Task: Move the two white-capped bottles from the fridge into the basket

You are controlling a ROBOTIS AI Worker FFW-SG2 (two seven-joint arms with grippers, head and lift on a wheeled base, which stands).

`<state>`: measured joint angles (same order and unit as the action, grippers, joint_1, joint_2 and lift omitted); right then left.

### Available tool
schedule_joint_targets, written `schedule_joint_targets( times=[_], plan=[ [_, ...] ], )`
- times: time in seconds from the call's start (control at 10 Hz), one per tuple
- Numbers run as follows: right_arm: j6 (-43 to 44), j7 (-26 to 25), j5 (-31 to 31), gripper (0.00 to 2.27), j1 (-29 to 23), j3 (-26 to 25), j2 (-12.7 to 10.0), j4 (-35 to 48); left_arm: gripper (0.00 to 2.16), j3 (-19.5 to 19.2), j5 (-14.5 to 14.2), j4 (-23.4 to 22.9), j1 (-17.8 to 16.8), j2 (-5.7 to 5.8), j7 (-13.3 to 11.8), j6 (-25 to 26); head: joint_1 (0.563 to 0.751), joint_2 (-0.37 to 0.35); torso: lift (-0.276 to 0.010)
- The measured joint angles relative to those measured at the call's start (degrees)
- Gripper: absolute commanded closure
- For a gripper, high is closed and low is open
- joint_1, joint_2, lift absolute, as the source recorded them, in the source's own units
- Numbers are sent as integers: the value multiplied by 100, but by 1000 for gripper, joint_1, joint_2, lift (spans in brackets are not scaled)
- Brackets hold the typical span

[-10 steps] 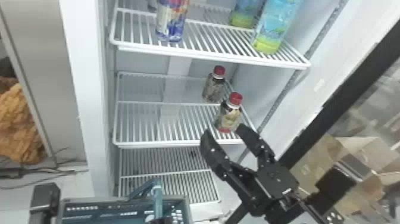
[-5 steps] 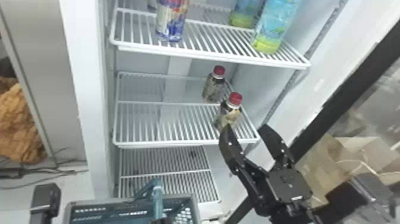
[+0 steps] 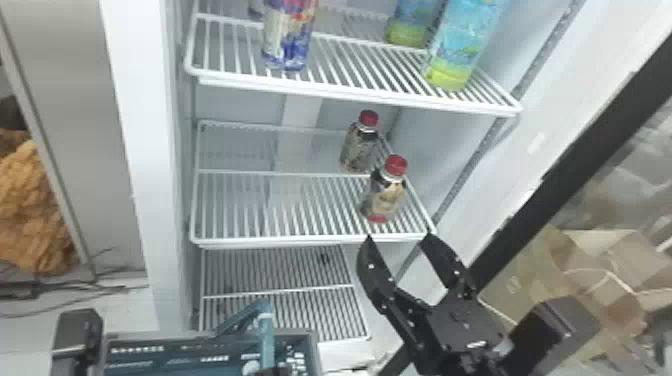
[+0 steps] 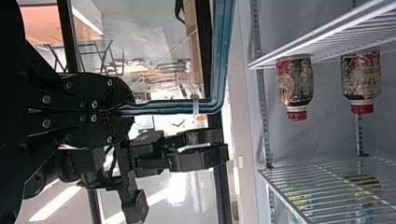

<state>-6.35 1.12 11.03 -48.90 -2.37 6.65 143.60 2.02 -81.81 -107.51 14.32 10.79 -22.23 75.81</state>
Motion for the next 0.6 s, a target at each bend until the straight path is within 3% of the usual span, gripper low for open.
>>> schedule_joint_targets(
  times=[0.6],
  plan=[
    [356, 55, -26, 285, 46, 42, 20, -164, 1154, 4, -11, 0, -12, 8, 0, -1, 695, -350, -260]
  ],
)
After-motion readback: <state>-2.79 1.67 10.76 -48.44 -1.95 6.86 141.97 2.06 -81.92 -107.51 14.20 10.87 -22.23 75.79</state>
